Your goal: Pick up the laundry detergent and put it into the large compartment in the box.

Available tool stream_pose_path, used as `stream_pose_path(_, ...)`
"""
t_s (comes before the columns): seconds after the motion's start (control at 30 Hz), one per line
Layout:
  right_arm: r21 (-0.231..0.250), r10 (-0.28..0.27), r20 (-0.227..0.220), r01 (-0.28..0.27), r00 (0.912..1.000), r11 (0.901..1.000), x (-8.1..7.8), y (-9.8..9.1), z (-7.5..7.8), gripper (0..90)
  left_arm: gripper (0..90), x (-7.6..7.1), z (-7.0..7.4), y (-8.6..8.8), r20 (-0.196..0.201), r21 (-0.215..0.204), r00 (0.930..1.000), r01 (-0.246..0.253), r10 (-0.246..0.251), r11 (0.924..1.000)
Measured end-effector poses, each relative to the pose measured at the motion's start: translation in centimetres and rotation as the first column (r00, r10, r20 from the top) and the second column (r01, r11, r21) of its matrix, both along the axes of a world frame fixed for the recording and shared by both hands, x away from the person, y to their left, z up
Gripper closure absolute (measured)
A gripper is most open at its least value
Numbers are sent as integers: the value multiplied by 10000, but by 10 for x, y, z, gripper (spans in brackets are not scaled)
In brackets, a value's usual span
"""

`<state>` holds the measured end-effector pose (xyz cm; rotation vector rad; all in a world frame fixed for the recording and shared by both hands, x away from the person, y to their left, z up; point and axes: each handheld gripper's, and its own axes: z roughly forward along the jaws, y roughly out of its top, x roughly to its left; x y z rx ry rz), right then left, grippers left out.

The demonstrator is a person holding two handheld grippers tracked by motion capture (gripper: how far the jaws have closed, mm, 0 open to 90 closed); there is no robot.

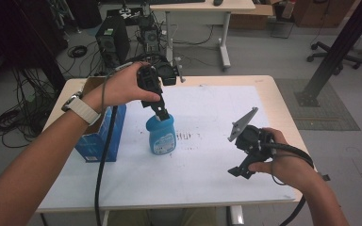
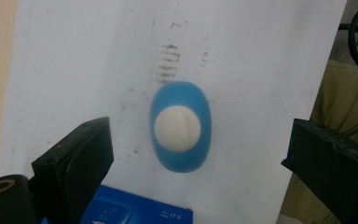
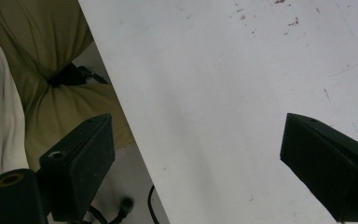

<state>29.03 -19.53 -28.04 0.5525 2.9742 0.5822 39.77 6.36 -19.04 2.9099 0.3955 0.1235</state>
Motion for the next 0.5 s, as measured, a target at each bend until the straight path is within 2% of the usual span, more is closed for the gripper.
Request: stream_pose_path(0.5,-10,-10,-76,10,10000,10000,1,0,-3,103,72,5,-16,1,-151,-54,9997,172,-173,9998)
